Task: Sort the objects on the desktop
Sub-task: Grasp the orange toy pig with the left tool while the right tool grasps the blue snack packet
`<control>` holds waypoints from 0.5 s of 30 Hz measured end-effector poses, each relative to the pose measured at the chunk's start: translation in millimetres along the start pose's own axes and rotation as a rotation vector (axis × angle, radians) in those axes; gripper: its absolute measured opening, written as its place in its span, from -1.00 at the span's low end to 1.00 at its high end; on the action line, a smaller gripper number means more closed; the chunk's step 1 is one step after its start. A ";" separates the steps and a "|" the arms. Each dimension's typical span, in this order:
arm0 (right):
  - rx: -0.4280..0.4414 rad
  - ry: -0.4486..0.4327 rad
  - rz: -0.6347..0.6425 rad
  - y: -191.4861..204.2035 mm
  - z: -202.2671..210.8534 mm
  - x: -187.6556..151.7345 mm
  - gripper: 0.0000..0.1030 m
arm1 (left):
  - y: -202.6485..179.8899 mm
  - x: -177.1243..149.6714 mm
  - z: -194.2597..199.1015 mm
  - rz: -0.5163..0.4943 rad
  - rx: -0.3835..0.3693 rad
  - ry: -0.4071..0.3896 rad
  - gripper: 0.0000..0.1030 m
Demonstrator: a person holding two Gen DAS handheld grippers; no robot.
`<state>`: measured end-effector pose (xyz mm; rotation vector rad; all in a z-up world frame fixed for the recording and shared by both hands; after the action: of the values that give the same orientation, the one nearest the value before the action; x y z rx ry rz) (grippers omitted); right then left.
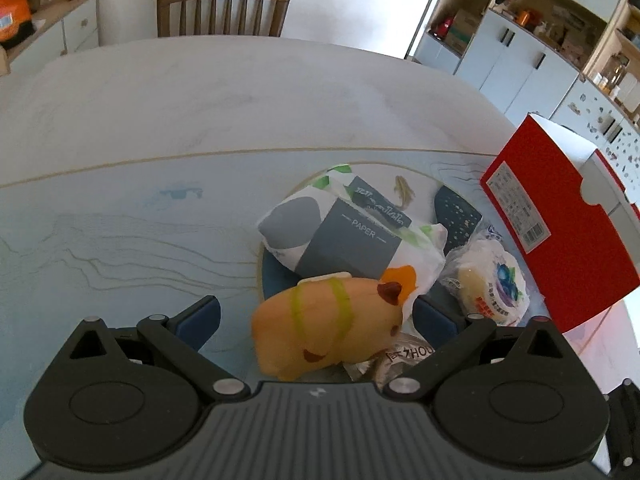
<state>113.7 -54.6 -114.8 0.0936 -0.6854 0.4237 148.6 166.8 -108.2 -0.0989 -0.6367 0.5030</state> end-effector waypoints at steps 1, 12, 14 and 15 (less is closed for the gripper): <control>0.000 0.004 -0.002 -0.3 -1.1 0.0 0.98 | 0.7 -0.3 0.2 0.006 -0.002 -0.002 0.99; -0.013 0.014 0.000 -1.7 -3.6 -2.3 0.82 | -2.6 -1.2 -0.1 0.004 -0.012 -0.004 0.58; -0.013 0.014 0.000 -2.3 -2.7 -2.0 0.77 | -3.5 -2.6 1.1 0.003 -0.018 -0.004 0.49; -0.012 0.015 -0.001 -2.6 -2.3 -1.8 0.74 | -4.0 -3.0 1.8 0.001 -0.015 -0.006 0.48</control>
<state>114.9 -57.1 -117.6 0.0794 -0.6732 0.4191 147.1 161.7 -107.4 -0.1119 -0.6464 0.4994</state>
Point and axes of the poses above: each gripper's, at about its wrist camera, not at the fingertips, and z roughly against the way its jaws point, y to its left, x to its top, the point moved 1 cm from there along -z, roughly the way its jaws point, and after that the axes turned 1 degree about y, right-handed, at the moved point
